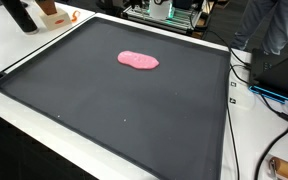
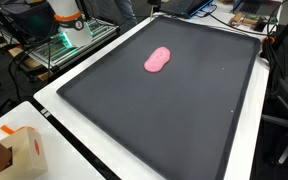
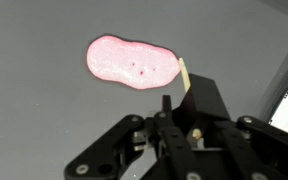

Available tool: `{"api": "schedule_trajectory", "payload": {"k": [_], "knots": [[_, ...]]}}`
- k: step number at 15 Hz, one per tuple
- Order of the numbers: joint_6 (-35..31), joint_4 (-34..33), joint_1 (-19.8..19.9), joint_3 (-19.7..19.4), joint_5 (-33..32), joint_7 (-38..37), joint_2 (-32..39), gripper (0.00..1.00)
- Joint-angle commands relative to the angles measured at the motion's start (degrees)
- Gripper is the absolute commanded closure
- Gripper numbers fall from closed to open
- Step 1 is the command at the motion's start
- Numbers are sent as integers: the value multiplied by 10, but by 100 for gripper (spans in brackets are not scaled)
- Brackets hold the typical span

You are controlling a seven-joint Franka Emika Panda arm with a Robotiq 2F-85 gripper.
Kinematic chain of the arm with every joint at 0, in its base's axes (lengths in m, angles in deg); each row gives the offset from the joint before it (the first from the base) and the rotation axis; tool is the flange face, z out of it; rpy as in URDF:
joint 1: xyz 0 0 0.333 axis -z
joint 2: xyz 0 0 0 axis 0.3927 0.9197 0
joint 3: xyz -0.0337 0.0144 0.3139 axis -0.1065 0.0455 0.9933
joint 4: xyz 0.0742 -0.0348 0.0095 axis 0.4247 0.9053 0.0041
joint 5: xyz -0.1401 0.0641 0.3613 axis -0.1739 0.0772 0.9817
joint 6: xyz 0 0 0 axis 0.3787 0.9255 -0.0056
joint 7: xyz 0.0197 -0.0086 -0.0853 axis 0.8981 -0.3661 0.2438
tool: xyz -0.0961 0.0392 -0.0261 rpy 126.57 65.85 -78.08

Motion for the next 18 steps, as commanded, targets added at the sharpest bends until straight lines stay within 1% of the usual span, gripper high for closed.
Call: {"api": "schedule_trajectory", "payload": {"k": [1, 4, 5, 9, 10, 13, 15, 18], "knots": [[1, -1, -6, -5, -1, -1, 0, 75], [1, 0, -6, -5, -1, -1, 0, 75], [1, 0, -6, -5, -1, -1, 0, 94], [-34, 4, -25, 24, -60, -39, 1, 94], [-45, 7, -32, 34, -83, -52, 3, 94], [-77, 9, -55, 70, -184, -123, 20, 94], [-80, 5, -69, 91, -254, -176, 40, 94], [-66, -6, -88, 111, -356, -254, 72, 94]]}}
